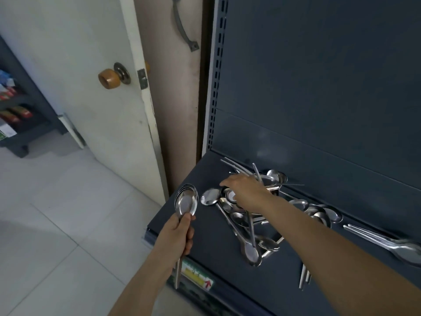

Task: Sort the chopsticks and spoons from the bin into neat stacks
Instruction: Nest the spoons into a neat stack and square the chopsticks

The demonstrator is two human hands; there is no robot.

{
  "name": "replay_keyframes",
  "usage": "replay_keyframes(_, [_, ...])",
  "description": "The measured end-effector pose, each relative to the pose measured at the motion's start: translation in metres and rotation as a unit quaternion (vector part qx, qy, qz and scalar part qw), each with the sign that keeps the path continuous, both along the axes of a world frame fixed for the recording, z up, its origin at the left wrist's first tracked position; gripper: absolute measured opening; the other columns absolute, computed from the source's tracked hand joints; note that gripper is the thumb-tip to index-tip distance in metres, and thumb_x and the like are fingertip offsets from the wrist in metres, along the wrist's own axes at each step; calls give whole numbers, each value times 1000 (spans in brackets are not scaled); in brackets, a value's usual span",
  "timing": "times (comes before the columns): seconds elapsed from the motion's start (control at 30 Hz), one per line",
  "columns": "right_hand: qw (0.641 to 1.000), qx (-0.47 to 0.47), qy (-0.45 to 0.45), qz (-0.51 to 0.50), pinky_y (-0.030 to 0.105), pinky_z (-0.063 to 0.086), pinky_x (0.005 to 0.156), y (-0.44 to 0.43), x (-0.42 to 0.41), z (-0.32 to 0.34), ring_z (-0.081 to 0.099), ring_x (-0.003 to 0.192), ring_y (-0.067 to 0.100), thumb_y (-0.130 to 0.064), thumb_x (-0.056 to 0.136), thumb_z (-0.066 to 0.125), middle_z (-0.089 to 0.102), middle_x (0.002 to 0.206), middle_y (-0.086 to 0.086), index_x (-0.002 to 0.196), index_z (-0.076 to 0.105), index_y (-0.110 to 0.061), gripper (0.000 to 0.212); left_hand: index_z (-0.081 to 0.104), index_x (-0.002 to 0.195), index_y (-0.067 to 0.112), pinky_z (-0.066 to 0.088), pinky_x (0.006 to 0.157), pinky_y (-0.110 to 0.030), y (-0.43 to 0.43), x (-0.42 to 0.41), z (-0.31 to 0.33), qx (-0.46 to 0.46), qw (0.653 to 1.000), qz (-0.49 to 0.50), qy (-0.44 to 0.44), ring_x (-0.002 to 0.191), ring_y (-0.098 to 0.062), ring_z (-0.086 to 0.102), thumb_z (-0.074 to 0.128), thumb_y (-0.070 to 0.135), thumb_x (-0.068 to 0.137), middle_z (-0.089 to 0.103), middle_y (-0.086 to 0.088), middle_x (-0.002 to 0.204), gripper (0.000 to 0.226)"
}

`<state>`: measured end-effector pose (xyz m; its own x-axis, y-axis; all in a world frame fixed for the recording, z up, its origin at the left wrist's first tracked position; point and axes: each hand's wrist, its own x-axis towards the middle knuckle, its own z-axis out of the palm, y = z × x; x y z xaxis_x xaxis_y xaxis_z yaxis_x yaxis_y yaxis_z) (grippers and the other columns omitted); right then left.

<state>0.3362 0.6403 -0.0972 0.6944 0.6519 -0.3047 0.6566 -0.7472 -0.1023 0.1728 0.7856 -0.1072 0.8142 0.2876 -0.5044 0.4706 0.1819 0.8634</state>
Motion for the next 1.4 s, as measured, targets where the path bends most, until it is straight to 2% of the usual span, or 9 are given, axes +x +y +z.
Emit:
replay_keyframes(0.3, [999, 26, 6, -41, 35, 47, 87, 4, 14, -10, 53, 106, 18, -6, 82, 60, 52, 110, -5, 108, 62, -25, 32, 55, 99, 8, 31, 46, -23, 8, 1, -5, -17, 1000, -10, 16, 45, -9, 36, 38, 21, 101, 46, 2, 57, 21])
replay_keyframes(0.47, [997, 51, -4, -58, 30, 46, 79, -3, 22, -7, 57, 95, 17, -13, 85, 62, 56, 100, -7, 94, 67, -21, 13, 56, 98, 10, 32, 45, -21, 7, 3, -9, -20, 999, -17, 23, 44, -9, 37, 39, 22, 101, 47, 3, 54, 21])
replay_keyframes(0.7, [978, 178, -31, -106, 30, 47, 78, -7, 26, 1, 60, 86, 18, -9, 84, 61, 63, 94, -3, 87, 71, -15, 12, 57, 98, 10, 33, 44, -21, 2, 14, -7, -12, 1000, -11, 12, 43, -8, 39, 38, 21, 101, 50, 1, 57, 22])
replay_keyframes(0.93, [937, 314, -81, -126, 35, 52, 74, -12, 21, 9, 62, 78, 17, 1, 82, 59, 66, 87, -2, 84, 68, -11, 15, 57, 97, 12, 36, 46, -22, -3, 21, -6, -2, 1000, -17, 2, 44, -8, 43, 39, 22, 101, 53, 2, 58, 22])
replay_keyframes(1.0, [923, 349, -91, -133, 29, 52, 71, -12, 17, 15, 61, 73, 10, 2, 83, 60, 67, 83, -2, 85, 67, -9, 14, 58, 97, 11, 36, 47, -22, -5, 23, -6, -4, 1000, -16, -1, 45, -8, 44, 39, 22, 101, 54, 2, 58, 22])
replay_keyframes(1.07, [908, 382, -95, -143, 16, 47, 64, -10, 13, 22, 56, 63, -2, 3, 84, 60, 65, 76, -5, 84, 66, -9, 13, 58, 97, 11, 37, 47, -22, -7, 25, -4, -3, 1000, -15, -4, 45, -8, 43, 39, 22, 101, 53, 1, 58, 22])
replay_keyframes(1.17, [869, 455, -58, -187, 7, 39, 57, -10, 5, 34, 55, 58, -4, 6, 86, 56, 65, 74, -2, 86, 65, -7, 16, 58, 97, 10, 37, 46, -21, -10, 27, -3, -4, 1000, -11, -8, 44, -9, 43, 39, 21, 101, 53, -1, 60, 22])
replay_keyframes(1.3, [817, 526, -39, -232, 10, 45, 62, -13, -3, 51, 58, 63, -4, 3, 87, 59, 63, 71, -11, 82, 62, -16, 20, 57, 99, 9, 41, 47, -21, -13, 30, 1, -6, 1000, -11, -23, 48, -10, 46, 38, 18, 101, 54, -3, 63, 21])
replay_keyframes(1.4, [785, 563, -27, -258, 10, 46, 67, -20, -10, 62, 59, 65, -5, 0, 87, 62, 63, 72, -13, 76, 58, -25, 28, 55, 94, 9, 40, 47, -17, -15, 32, 4, 33, 999, -28, -33, 47, -7, 44, 37, 16, 101, 54, -1, 62, 21])
